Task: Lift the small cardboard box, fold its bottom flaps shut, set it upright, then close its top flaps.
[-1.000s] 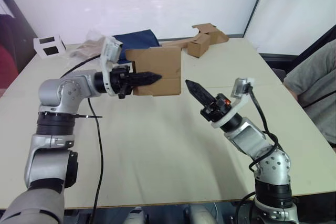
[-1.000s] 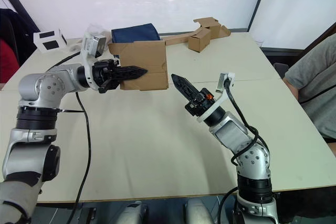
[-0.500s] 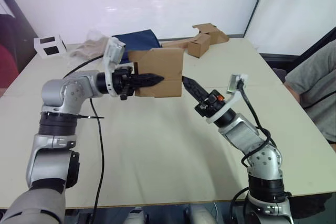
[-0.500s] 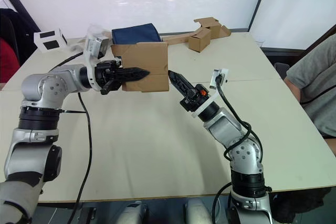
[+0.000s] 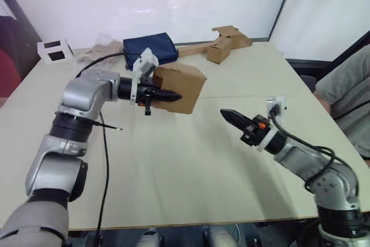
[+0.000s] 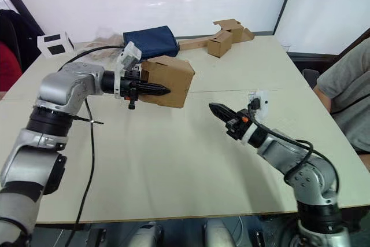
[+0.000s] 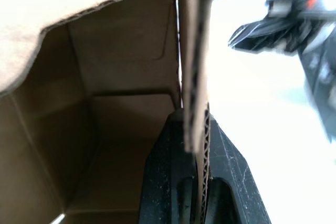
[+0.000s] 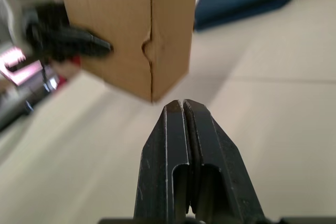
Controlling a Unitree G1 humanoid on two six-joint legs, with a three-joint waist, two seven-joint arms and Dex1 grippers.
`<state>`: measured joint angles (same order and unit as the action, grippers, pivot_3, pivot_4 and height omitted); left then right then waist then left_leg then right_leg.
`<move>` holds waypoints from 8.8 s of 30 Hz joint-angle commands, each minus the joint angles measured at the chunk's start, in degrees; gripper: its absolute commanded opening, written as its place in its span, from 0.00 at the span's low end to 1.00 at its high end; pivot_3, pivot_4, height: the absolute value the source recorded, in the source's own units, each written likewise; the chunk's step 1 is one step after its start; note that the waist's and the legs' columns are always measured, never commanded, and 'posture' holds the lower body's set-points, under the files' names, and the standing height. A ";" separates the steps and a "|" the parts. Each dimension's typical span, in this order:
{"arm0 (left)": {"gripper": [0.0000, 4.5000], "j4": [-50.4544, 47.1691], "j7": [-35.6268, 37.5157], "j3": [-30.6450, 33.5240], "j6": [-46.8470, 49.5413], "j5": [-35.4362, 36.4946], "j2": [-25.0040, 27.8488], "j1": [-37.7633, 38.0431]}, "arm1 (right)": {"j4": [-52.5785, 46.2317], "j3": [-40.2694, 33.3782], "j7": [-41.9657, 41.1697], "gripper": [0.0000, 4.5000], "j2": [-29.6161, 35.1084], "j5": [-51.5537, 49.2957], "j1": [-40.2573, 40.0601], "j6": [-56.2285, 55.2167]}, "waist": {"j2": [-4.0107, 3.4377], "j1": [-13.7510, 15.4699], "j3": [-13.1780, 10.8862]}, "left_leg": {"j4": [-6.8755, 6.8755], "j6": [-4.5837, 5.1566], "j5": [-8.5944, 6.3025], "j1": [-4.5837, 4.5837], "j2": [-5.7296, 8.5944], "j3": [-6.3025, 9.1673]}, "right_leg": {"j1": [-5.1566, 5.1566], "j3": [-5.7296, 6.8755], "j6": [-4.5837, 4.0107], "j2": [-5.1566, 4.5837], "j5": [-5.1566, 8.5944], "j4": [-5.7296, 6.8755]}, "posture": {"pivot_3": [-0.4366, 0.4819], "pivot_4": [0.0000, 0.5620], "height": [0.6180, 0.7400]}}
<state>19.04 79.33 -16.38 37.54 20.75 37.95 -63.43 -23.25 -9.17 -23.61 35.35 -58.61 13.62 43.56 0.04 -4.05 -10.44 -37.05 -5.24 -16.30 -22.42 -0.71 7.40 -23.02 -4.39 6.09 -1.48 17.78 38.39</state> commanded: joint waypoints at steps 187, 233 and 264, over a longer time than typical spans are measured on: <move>0.02 17.68 -16.10 9.02 -18.03 -8.02 -17.86 16.63 | -13.87 22.11 -17.37 0.00 5.17 28.46 15.41 5.44 | 0.14 1.46 0.02 | -0.22 0.02 -0.01 0.08 0.04 0.07 | 0.21 0.11 0.04 -0.14 0.00 0.04 | 0.48 0.27 1.00; 0.02 -29.59 -14.72 13.39 9.78 12.31 -4.48 34.87 | -1.36 25.11 -18.72 0.00 0.30 40.90 14.69 -1.34 | 0.12 1.70 0.04 | -0.22 0.01 -0.01 0.11 0.01 0.12 | 0.27 0.13 0.03 -0.14 0.00 0.05 | 0.48 0.27 1.00; 0.02 -24.91 -16.10 8.33 1.44 7.20 -5.39 35.59 | 6.85 21.91 -11.44 0.00 -5.81 45.58 21.15 -6.99 | 0.11 1.49 0.04 | -0.17 0.01 -0.01 0.13 0.02 0.09 | 0.25 0.12 0.03 -0.15 0.00 0.01 | 0.48 0.27 1.00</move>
<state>-5.10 63.59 -7.98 39.05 28.10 32.31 -27.86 -15.58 11.00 -35.04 28.60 -15.82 34.18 37.91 0.15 -2.56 -10.40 -37.22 -5.23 -16.31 -22.29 -0.69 7.49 -22.78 -4.27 6.12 -1.62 17.78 38.41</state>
